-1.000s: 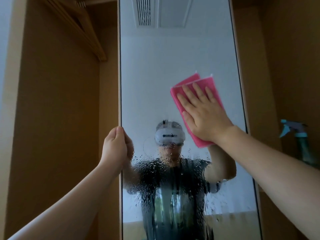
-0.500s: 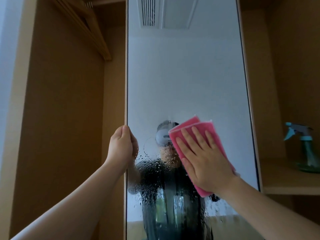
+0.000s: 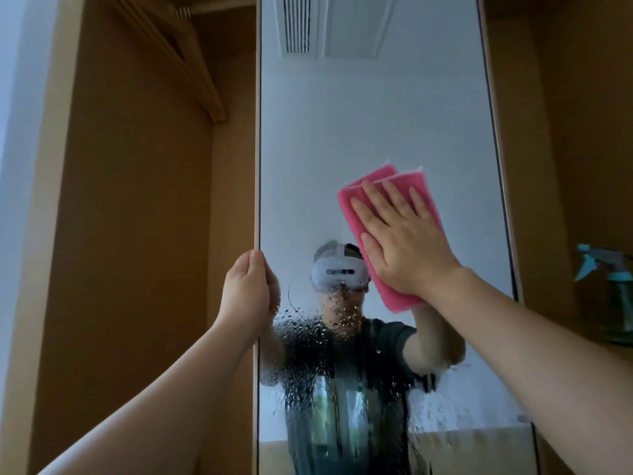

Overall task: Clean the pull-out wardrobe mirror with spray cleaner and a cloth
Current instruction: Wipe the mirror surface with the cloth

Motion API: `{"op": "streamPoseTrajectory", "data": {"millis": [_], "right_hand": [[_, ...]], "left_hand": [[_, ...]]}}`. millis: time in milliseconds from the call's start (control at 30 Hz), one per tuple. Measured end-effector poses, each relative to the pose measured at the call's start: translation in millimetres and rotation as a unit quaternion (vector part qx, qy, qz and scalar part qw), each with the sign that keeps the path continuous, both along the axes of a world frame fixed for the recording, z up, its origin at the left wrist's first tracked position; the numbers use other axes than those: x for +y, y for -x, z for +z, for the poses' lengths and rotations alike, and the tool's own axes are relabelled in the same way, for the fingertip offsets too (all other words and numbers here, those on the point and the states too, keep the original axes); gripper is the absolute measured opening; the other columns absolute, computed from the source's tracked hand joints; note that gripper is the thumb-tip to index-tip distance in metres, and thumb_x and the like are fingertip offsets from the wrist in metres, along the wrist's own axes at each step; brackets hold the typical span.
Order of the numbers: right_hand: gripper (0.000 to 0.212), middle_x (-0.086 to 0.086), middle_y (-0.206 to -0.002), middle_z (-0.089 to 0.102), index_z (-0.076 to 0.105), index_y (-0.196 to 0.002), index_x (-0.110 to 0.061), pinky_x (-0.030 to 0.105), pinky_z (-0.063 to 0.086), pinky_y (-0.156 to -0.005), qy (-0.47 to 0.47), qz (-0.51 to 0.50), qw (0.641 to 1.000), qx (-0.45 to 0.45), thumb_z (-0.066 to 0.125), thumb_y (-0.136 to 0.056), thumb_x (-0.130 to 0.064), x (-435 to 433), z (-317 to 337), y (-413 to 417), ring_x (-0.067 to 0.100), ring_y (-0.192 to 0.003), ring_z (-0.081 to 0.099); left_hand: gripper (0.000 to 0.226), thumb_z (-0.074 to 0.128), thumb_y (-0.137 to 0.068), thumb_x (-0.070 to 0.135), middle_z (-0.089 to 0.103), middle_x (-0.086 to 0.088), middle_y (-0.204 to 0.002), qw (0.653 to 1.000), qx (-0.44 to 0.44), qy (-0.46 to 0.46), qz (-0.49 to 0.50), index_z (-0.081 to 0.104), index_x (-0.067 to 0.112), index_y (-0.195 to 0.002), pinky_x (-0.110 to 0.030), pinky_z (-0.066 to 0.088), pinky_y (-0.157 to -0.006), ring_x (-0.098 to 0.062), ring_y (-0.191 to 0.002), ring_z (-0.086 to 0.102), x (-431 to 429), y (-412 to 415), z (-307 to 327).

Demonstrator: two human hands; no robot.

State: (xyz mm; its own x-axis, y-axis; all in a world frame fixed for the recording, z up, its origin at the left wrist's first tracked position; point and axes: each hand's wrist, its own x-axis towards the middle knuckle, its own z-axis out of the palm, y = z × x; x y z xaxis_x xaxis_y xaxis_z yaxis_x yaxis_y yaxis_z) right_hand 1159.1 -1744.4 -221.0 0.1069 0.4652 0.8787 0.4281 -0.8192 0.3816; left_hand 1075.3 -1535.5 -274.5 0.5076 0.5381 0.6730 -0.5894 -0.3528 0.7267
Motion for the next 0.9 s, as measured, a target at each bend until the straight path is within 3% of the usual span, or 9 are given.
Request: {"op": "streamPoseTrajectory", "data": {"millis": [267,900], "right_hand": [[0.057,0.005,-0.163,0.007,0.014,-0.154,-0.021,0.051,0.001,-0.118,-0.059,-0.004,0.998,0.008,0.022,-0.100,-0.036,28.7,76.6,11.9,0.030,-0.149,0.006],[0.063,0.009,-0.161,0.017,0.019,-0.153,-0.017,0.052,0.001,-0.118,0.008,-0.018,1.000,-0.021,0.010,-0.096,-0.041,43.8,42.2,12.3,0.035,-0.147,0.014]], "left_hand": [[0.037,0.029,-0.100,0.027,0.051,-0.013,-0.054,1.000,-0.012,0.005,-0.005,0.044,0.010,-0.070,-0.031,0.037,-0.041,-0.025,-0.048,0.043,-2.1,-0.3,0.0],[0.032,0.028,-0.098,0.023,0.053,-0.023,-0.064,1.000,-0.019,-0.012,0.003,0.046,0.006,-0.077,-0.028,0.040,-0.042,-0.021,-0.047,0.044,-0.7,-0.2,-0.5]]}}
